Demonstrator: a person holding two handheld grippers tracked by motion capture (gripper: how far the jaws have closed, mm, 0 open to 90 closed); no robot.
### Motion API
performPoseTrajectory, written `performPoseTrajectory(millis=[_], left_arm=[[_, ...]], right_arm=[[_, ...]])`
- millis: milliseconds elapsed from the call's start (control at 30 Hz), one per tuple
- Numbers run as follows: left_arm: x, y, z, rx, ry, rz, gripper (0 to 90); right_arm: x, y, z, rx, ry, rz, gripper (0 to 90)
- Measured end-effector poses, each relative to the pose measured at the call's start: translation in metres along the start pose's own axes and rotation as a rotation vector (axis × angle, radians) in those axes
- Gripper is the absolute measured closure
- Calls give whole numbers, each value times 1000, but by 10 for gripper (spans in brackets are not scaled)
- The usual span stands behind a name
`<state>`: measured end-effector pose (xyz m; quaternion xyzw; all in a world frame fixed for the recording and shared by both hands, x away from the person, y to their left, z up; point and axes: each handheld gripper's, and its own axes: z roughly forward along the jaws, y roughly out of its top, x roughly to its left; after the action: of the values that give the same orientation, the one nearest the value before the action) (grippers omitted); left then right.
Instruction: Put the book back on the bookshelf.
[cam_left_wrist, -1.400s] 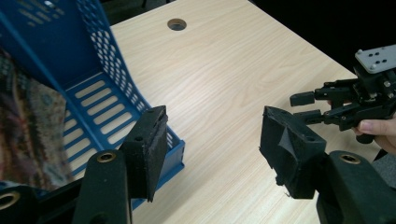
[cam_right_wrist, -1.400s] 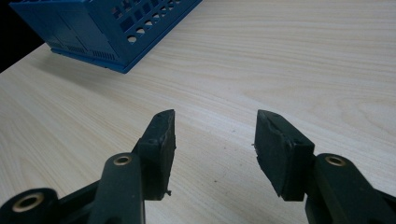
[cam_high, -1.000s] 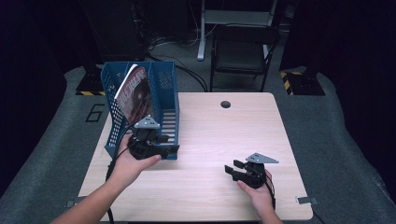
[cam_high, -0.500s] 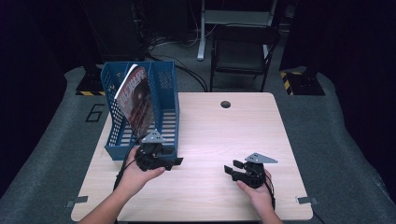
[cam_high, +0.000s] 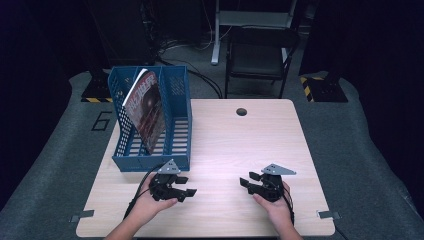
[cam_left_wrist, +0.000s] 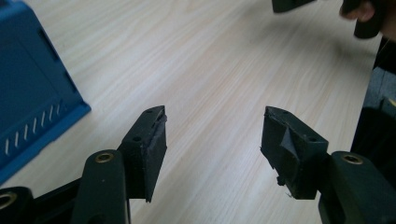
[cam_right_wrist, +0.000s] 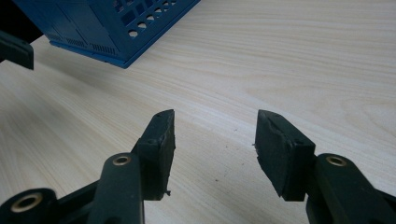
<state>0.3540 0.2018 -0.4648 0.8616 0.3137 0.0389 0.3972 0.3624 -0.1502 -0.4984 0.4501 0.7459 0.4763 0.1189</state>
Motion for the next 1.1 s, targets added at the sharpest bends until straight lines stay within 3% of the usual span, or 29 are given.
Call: performPoseTrajectory(millis=[133,267,333,367,467,800,1100], left_arm=[[2,-11,4,-2,-7,1,400],[5,-19,12,-16,-30,-40,398],[6,-21,16,0,-32,-32,396],[6,-24,20,13,-7,-2,396],[6,-26,24,37,14,9,396],[5,-26,34,54,3,-4,379],[3,-27,38,71,7,10,365]], right_arm=[[1,0,1,1,1,2,477],[1,0,1,2,7,0,476],[1,0,1,2,8,-1,477],[0,0,2,4,8,-9,477],[0,0,2,6,5,-6,477],[3,0,5,10,5,-17,476],[2,1,6,14,11,-15,476]])
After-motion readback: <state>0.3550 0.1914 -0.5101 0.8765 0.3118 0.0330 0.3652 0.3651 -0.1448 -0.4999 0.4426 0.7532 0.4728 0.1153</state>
